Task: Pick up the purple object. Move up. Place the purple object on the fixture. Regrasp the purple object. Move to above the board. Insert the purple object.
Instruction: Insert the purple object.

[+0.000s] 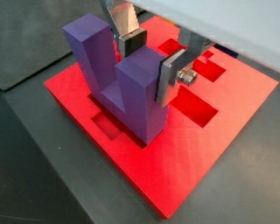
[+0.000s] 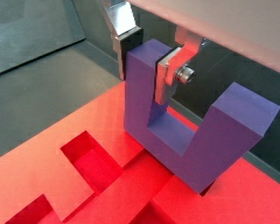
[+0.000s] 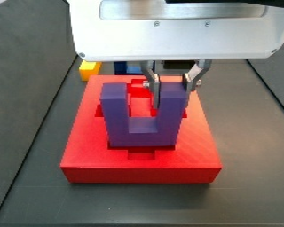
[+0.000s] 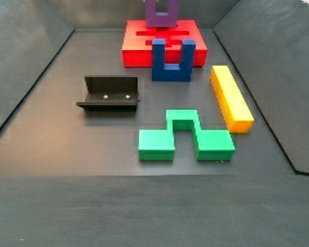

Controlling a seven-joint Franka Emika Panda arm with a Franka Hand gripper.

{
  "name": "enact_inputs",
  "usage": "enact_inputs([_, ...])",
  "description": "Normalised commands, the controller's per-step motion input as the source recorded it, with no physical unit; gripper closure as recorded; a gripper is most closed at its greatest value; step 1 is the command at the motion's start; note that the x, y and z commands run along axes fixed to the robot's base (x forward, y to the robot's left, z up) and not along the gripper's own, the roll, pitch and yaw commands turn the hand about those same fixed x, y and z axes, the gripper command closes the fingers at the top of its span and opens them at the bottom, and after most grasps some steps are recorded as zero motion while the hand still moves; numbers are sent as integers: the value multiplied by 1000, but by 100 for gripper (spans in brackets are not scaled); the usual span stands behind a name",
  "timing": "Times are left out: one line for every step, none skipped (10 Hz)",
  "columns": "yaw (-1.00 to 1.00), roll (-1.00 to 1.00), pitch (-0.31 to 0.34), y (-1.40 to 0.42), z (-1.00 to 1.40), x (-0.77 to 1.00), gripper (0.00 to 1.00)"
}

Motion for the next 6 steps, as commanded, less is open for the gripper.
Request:
enact_inputs([54, 0, 0, -200, 0, 114, 100])
enact_inputs([31, 0, 0, -137, 0, 23, 100])
enact_inputs([0, 0, 0, -3, -177, 0, 100])
enact_inputs([0, 11, 0, 0, -217, -11, 100])
enact_inputs([0, 31, 0, 60, -160, 0, 100])
enact_inputs([0, 39, 0, 34, -146, 0, 100])
